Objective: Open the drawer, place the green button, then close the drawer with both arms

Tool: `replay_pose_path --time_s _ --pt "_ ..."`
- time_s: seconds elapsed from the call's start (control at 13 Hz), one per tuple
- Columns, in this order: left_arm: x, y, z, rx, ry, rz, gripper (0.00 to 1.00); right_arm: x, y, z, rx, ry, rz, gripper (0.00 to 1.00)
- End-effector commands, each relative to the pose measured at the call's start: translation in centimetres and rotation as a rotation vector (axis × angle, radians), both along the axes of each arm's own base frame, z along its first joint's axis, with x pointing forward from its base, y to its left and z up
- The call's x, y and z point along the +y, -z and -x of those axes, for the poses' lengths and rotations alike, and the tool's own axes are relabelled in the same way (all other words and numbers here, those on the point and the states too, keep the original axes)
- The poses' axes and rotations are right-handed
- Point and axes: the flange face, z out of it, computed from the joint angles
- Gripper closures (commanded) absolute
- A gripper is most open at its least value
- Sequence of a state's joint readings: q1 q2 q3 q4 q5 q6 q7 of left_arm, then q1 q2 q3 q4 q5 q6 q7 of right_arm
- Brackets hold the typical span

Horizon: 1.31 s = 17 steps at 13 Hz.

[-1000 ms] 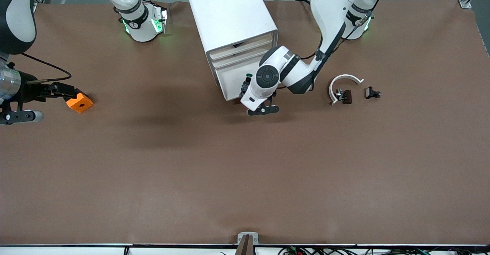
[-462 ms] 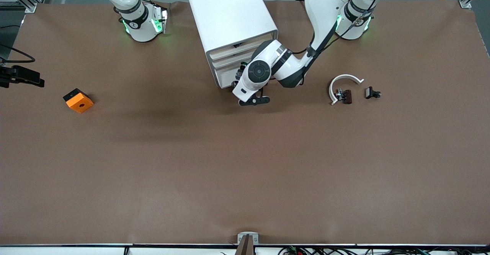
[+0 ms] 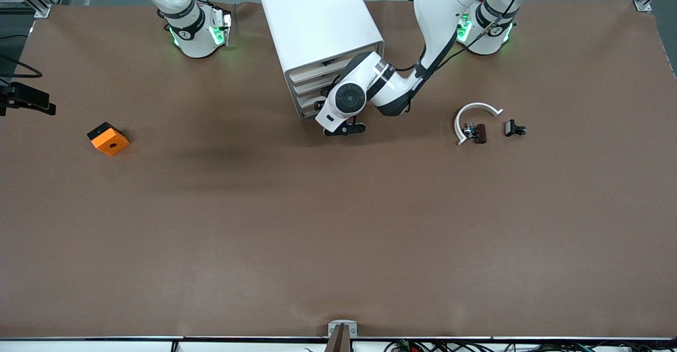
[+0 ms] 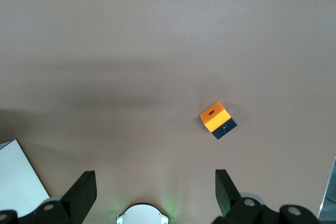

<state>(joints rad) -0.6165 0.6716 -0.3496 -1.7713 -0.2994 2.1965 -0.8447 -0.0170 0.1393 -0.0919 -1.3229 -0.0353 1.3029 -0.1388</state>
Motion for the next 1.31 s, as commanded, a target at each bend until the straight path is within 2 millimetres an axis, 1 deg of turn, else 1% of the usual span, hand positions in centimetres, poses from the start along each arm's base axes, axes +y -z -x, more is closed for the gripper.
replay_pose_path --time_s 0.0,0.08,0.23,0.38,0.46,0.54,0.62,0.77,0.85,0.92,1.0,1.08,1.23 --pt "-0.6 -0.2 0.9 0.040 -0.025 0.005 0.00 0.7 -1.0 2.2 -0.045 -0.019 -0.019 0.00" --pt "-1.1 0.1 1.7 0.061 -0.030 0.009 0.00 0.7 -0.6 3.3 -0.071 -0.019 -0.028 0.00" --pt "-1.2 0.4 2.1 0.070 -0.031 0.007 0.00 0.8 0.1 5.8 -0.129 -0.022 -0.044 0.00" --pt "-1.0 0.5 1.6 0.071 -0.044 0.006 0.00 0.8 -0.1 6.6 -0.131 -0.022 -0.045 0.00" --pt "-0.5 0.5 0.7 0.065 -0.058 0.004 0.00 0.9 -0.3 6.9 -0.134 -0.024 -0.046 0.00" --pt "0.2 0.3 -0.6 0.050 -0.070 0.004 0.00 0.8 -0.9 7.4 -0.145 -0.026 -0.046 0.00" --pt "1.4 -0.2 -2.9 0.031 -0.104 0.007 0.00 0.8 -1.2 7.7 -0.144 -0.035 -0.048 0.00" --pt "4.1 -2.0 -8.0 -0.009 -0.185 0.030 0.00 0.7 -1.8 8.1 -0.156 -0.035 -0.048 0.00" --pt "5.8 -3.4 -10.3 -0.031 -0.223 0.042 0.00 0.7 -1.8 8.0 -0.156 -0.035 -0.048 0.00" --pt "7.2 -4.4 -12.0 -0.054 -0.243 0.045 0.00 0.8 -1.7 8.1 -0.152 -0.028 -0.052 0.00" --pt "9.1 -6.4 -14.3 -0.109 -0.255 0.042 0.00 0.9 -1.7 8.2 -0.145 -0.020 -0.074 0.00" --pt "11.2 -7.6 -16.0 -0.143 -0.264 0.030 0.00 0.8 -1.7 8.3 -0.145 -0.013 -0.086 0.00" --pt "14.8 -9.3 -18.9 -0.180 -0.284 0.007 0.00 0.6 -2.0 8.3 -0.153 -0.012 -0.086 0.00"
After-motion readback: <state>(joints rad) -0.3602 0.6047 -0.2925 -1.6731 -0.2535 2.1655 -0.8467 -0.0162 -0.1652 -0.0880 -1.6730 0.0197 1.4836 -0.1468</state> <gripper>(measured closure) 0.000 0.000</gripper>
